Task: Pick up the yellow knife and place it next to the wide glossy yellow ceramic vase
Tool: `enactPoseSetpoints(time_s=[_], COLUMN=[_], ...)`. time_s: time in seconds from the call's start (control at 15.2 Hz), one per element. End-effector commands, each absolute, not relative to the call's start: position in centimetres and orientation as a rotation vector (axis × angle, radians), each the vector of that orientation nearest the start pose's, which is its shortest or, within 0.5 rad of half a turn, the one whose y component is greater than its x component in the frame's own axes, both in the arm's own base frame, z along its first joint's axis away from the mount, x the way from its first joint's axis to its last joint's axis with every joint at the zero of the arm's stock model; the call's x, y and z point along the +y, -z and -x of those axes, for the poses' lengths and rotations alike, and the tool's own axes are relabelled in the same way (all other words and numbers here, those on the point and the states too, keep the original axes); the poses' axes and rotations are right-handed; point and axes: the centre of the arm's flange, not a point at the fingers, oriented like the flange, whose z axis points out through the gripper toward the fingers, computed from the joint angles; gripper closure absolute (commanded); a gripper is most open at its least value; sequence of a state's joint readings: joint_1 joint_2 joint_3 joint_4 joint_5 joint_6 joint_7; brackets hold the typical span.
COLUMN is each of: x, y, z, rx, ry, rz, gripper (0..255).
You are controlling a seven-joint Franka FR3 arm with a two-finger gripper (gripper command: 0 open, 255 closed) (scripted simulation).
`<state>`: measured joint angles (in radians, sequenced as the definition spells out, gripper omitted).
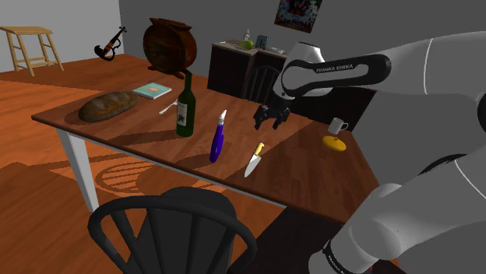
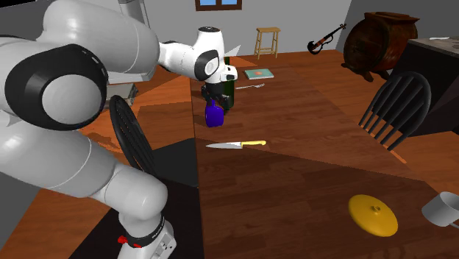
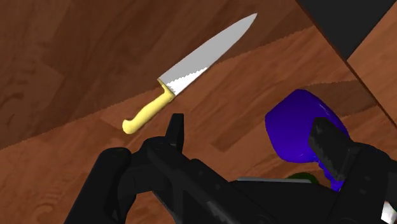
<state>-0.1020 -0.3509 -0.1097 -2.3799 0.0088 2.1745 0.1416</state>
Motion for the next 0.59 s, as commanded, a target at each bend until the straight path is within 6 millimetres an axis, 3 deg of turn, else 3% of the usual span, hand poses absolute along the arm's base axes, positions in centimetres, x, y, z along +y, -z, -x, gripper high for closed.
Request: enactPoseSetpoints(time_s=[0.0,0.53], x=[-10.4,-15.2], y=[-44.7,-36.2], z=[-45.4,-49.3], rx=[0.608,0.856], ry=[0.212,0.155], rz=[3.039,3.002], gripper=[0,0])
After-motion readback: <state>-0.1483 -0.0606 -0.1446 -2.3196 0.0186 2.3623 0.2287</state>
